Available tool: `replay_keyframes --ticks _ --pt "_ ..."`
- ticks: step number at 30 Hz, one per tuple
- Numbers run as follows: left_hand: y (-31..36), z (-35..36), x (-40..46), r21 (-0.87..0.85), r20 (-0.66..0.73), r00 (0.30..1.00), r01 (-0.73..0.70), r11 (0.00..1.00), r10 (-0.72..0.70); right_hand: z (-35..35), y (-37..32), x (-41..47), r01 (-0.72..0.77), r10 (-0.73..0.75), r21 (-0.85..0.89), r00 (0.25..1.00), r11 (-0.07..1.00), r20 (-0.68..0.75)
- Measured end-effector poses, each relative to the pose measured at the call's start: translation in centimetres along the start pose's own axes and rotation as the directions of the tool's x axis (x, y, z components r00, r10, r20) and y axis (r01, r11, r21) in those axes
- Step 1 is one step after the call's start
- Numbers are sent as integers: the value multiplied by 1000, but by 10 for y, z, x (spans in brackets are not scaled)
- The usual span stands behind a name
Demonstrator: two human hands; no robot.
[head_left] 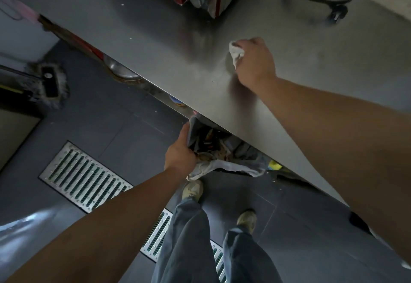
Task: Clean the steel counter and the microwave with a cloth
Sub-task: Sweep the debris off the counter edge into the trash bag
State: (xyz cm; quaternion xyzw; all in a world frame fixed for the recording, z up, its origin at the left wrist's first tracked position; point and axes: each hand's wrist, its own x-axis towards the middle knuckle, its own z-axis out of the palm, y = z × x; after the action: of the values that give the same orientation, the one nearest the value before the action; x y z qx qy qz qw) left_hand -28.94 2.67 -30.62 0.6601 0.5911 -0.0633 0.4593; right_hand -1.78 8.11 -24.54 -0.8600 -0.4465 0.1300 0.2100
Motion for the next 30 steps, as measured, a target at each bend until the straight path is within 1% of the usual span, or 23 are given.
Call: replay_keyframes --ticks 1,3,5,7,10,12,13,14,15,17,19,23,26,28,30 --pt "-1 -3 3 -2 2 1000 -2 1000 2 4 0 6 -13 14 -30 999 999 43" --pt "-1 -7 9 0 5 1000 -12 1000 12 15 -7 3 -9 12 -41 997 999 81" --pt "0 -11 13 6 3 1000 -14 1000 14 25 -17 -20 73 -72 -11 994 997 84" --pt "0 -15 16 15 14 1000 -9 1000 9 33 -27 -59 201 -201 9 973 980 115" --pt "2 -17 21 34 27 997 -68 997 67 42 -33 -122 397 -388 1 896 918 217" --pt "4 -18 25 56 40 995 -88 995 86 50 -22 -160 527 -487 -23 800 850 351" --pt "5 -19 25 79 52 995 -84 993 80 52 -12 -176 557 -489 -39 759 830 430" --pt "5 -20 25 100 66 995 -83 992 76 52 -2 -188 536 -443 -60 750 842 491" --pt "6 -21 23 117 83 993 -91 989 82 49 9 -198 469 -356 -98 776 878 521" --pt "4 -22 18 160 118 987 -129 979 111 37 23 -213 264 -152 -173 862 949 484" --pt "3 -22 14 207 156 978 -167 964 136 29 28 -226 116 -38 -162 906 980 421" --pt "0 -7 2 265 215 959 -241 933 187 22 36 -257 -93 135 -137 929 986 344" --pt "4 13 -15 311 273 936 -304 901 222 14 49 -285 -295 301 -61 926 954 227" --pt "7 31 -26 350 316 916 -355 867 248 6 60 -308 -398 397 -25 904 917 157" --pt "9 52 -37 377 364 885 -425 823 290 -7 76 -336 -482 476 12 870 876 131"
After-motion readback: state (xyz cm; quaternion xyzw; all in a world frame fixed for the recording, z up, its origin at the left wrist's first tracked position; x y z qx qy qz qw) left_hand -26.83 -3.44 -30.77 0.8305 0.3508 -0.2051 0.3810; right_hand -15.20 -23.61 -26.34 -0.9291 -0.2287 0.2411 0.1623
